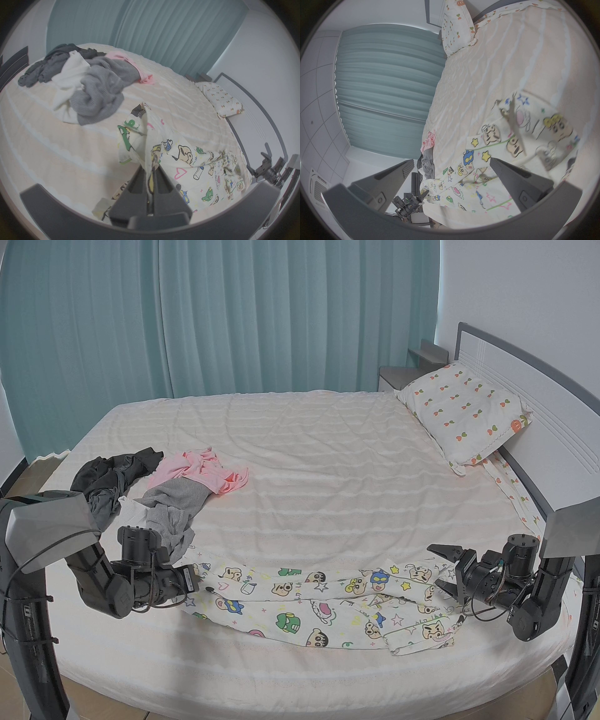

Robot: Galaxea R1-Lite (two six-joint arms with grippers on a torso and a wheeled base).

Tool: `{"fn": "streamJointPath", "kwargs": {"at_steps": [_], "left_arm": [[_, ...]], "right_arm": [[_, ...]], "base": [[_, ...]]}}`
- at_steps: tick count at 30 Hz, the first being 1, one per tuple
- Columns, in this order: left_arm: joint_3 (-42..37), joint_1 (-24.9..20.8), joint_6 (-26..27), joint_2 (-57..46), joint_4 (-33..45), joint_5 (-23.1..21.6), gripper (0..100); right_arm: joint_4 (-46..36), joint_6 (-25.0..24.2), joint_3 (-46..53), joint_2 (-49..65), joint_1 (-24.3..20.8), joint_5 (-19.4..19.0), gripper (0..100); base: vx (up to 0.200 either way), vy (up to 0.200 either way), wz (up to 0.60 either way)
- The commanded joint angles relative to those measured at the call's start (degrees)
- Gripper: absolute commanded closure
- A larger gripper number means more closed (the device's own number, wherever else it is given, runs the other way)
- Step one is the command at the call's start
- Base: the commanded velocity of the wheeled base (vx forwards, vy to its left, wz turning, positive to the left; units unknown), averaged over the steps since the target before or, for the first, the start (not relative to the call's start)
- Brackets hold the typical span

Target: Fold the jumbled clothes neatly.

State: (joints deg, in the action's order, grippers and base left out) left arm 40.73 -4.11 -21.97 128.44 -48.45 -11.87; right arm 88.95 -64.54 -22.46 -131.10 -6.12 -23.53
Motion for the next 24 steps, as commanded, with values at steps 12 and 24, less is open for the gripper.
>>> {"fn": "streamJointPath", "kwargs": {"at_steps": [12,24], "left_arm": [[-4.5,21.2,-0.3,-13.4,4.8,-6.7,100],[3.7,33.4,0.1,-18.6,16.3,-10.5,100]], "right_arm": [[0.7,-0.2,-0.6,-0.5,0.5,0.0,0],[0.7,-0.1,-0.7,-0.9,0.4,0.0,0]], "base": [[0.000,0.000,0.00],[0.000,0.000,0.00]]}}
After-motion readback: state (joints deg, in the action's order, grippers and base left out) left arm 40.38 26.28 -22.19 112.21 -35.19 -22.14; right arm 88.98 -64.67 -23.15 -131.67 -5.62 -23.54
